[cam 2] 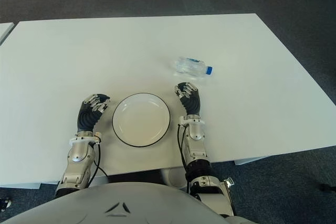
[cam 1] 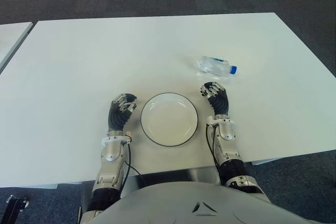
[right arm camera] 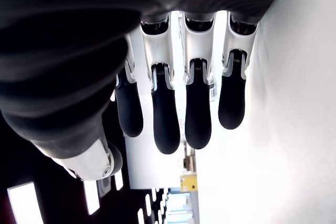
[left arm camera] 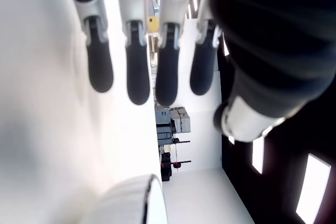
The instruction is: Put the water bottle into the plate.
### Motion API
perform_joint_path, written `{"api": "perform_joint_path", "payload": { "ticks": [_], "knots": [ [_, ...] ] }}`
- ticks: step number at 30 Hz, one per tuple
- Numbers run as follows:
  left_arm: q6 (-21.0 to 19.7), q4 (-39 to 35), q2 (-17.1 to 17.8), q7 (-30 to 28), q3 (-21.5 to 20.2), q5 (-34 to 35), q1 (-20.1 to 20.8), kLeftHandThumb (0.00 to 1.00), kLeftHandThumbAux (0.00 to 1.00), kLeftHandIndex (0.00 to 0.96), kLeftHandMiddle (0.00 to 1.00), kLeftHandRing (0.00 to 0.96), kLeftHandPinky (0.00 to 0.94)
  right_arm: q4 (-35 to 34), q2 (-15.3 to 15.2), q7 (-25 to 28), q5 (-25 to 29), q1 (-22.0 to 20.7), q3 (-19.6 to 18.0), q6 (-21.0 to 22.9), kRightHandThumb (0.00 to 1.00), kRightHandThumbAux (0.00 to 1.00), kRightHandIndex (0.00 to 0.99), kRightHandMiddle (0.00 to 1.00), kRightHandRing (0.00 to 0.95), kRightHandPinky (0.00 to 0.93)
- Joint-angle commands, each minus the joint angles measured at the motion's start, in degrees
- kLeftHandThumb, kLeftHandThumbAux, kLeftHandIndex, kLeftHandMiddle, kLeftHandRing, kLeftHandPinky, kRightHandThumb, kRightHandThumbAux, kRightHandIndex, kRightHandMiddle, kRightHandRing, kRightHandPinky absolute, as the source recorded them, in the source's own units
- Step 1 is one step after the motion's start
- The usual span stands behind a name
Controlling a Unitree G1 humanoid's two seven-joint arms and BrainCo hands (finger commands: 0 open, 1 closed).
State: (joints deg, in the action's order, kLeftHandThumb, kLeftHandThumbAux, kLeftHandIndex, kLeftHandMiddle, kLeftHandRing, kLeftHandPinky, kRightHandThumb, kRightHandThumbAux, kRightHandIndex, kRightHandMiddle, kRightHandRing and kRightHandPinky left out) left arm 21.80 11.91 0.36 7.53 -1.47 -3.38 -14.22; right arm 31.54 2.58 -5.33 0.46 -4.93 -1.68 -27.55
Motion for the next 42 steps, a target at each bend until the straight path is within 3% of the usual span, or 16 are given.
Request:
{"api": "perform_joint_path", "payload": {
  "ticks": [1,16,21,25,31,35,36,38,42],
  "knots": [
    [0.3,0.8,0.1,-0.4,-0.2,-0.1,0.1,0.693,0.721,0.416,0.424,0.424,0.434,-0.2,0.2,0.0,-0.3,0.6,-0.2,0.9,0.698,0.731,0.430,0.531,0.505,0.486],
    [0.8,1.1,0.2,-0.2,-0.2,-0.6,0.1,0.692,0.724,0.414,0.410,0.412,0.424,-0.7,0.2,0.2,-0.1,0.7,-0.2,0.6,0.699,0.731,0.430,0.528,0.501,0.481],
    [1.2,1.3,0.1,0.0,-0.2,-0.7,0.2,0.693,0.724,0.414,0.409,0.413,0.429,-2.1,-0.3,-1.8,-2.4,0.4,0.1,0.3,0.699,0.731,0.431,0.518,0.490,0.479],
    [1.7,1.3,0.0,-0.1,-0.2,-0.4,0.1,0.693,0.723,0.415,0.411,0.413,0.425,-5.4,-2.5,-6.8,-9.7,-1.2,1.0,-0.8,0.696,0.731,0.428,0.504,0.469,0.443],
    [2.4,1.7,-0.3,0.0,-0.3,-0.1,0.1,0.693,0.722,0.416,0.417,0.418,0.428,-12.6,-5.4,-10.0,-17.9,-2.4,2.3,0.3,0.692,0.733,0.409,0.451,0.419,0.378],
    [2.6,2.6,0.1,0.2,-0.5,-0.7,0.4,0.692,0.723,0.416,0.418,0.421,0.435,-8.3,-10.3,-16.0,-27.2,-7.3,3.5,1.1,0.691,0.730,0.403,0.349,0.344,0.330],
    [2.6,2.7,0.1,0.3,-0.5,-0.8,0.4,0.691,0.723,0.415,0.418,0.422,0.436,-7.6,-11.0,-16.8,-28.2,-8.3,3.7,1.4,0.628,0.717,0.312,0.319,0.315,0.307],
    [2.8,3.0,0.3,0.4,-0.5,-1.1,0.5,0.690,0.724,0.415,0.417,0.422,0.437,-4.7,-13.0,-19.0,-30.8,-11.7,4.3,1.7,0.575,0.686,0.221,0.279,0.275,0.276],
    [2.6,2.5,0.2,0.4,-0.3,-1.4,0.3,0.690,0.725,0.414,0.415,0.420,0.435,-0.8,-15.3,-24.1,-35.2,-15.7,6.1,1.7,0.542,0.612,0.116,0.212,0.208,0.224]
  ]
}}
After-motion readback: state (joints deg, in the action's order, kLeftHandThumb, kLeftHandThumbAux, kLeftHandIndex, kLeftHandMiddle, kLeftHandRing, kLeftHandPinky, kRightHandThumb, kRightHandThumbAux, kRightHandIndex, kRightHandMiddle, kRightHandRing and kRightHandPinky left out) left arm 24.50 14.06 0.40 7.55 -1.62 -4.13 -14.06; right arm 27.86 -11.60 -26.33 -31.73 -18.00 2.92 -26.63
